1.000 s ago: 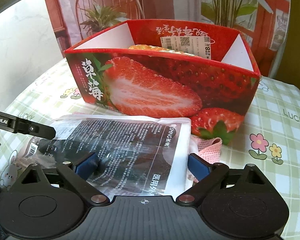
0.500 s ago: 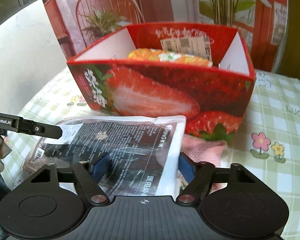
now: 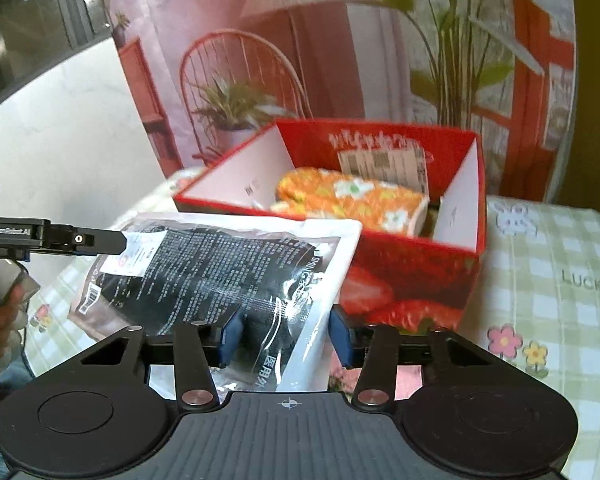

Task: Organize soft objects
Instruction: 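Close the left gripper on the plastic pouch while the right gripper also grips it, then lift the plastic pouch with both grippers over the red box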

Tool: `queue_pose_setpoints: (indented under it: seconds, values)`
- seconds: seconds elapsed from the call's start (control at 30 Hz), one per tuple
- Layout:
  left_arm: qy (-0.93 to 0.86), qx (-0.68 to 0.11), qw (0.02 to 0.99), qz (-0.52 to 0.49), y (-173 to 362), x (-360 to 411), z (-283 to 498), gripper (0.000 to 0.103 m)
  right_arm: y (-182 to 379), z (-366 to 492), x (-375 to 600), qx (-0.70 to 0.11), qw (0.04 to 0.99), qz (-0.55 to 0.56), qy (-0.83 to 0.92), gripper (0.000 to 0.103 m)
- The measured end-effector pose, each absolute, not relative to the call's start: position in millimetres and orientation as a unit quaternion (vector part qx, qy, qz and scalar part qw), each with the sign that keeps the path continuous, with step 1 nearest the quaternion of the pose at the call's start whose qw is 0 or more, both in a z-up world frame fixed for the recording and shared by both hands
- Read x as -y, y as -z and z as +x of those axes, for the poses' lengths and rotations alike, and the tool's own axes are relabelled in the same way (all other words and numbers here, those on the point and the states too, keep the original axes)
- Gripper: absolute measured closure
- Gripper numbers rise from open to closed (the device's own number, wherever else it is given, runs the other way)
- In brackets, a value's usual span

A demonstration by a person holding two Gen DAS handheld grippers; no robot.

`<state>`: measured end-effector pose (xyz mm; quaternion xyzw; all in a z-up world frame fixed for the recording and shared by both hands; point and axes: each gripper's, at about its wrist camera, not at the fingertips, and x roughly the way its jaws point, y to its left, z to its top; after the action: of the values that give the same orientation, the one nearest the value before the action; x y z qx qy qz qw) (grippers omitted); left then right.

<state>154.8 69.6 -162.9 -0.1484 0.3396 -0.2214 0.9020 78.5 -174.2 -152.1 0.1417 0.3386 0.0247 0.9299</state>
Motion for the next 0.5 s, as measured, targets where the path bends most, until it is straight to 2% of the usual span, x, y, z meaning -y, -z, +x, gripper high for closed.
queue_pose_setpoints:
  seconds: [0.23,0.5]
  values:
    - [0.236,-0.295,0.916,-0.139,130.9,-65.8,161.9,0.026,121.9,78.9,173.7,-0.296,0.948,0.114,-0.019,0.066]
    - [0.246,-0.233,0.935,-0.104,96.8,-35.8,210.4,0.026,103.2,102.6,188.7,-0.271,0.961,0.057,0.02,0.068]
